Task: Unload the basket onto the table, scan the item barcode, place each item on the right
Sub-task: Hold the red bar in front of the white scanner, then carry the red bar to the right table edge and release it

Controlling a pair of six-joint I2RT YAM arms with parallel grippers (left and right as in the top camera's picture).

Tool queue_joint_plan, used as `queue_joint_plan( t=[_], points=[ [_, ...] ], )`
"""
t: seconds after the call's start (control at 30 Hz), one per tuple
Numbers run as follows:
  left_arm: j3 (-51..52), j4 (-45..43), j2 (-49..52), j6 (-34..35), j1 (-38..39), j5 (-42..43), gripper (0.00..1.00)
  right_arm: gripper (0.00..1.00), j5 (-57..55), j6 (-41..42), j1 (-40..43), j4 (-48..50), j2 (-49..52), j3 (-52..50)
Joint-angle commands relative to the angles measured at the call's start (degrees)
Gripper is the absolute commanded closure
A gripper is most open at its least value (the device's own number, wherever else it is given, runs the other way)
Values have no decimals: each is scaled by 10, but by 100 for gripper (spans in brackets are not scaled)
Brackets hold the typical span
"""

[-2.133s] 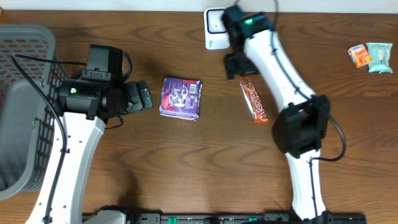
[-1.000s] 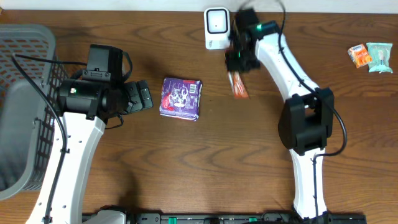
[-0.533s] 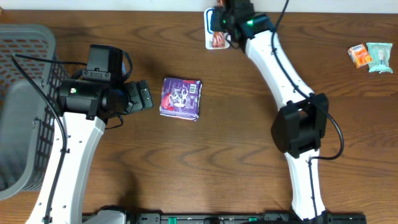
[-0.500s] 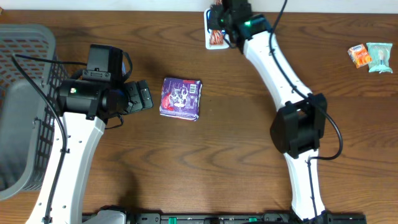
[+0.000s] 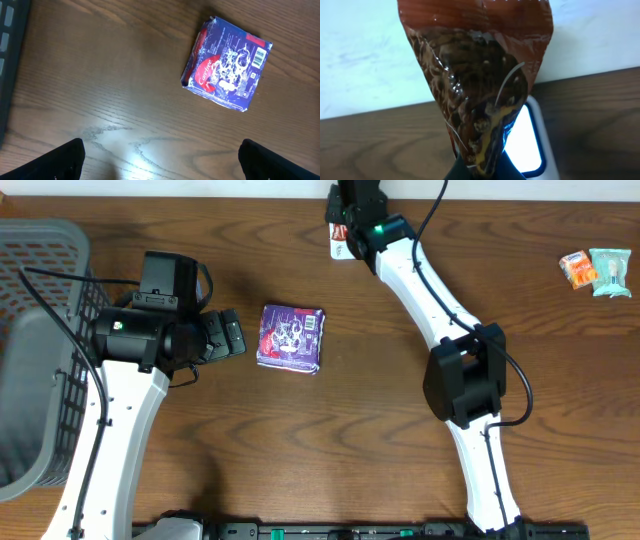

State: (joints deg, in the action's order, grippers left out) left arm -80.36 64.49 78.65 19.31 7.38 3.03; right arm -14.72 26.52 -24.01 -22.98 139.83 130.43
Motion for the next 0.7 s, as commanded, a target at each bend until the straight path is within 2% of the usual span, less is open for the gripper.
queue_joint_plan(
  t=[0.0,0.2,0.37,0.57,0.67],
  points=[
    [-3,2,1,-1,-2,-5,2,99,-17,-4,25,-20,-41,7],
    [-3,2,1,-1,-2,-5,2,99,-17,-5,89,-94,-97,7],
    [-3,2,1,-1,-2,-5,2,99,-17,-12,177,-194,-138,7],
    [-3,2,1,-1,-2,-5,2,99,-11,-93,269,-283,-140,7],
    [-3,2,1,-1,-2,-5,2,99,-10,-137,304,-296,-131,7]
  ],
)
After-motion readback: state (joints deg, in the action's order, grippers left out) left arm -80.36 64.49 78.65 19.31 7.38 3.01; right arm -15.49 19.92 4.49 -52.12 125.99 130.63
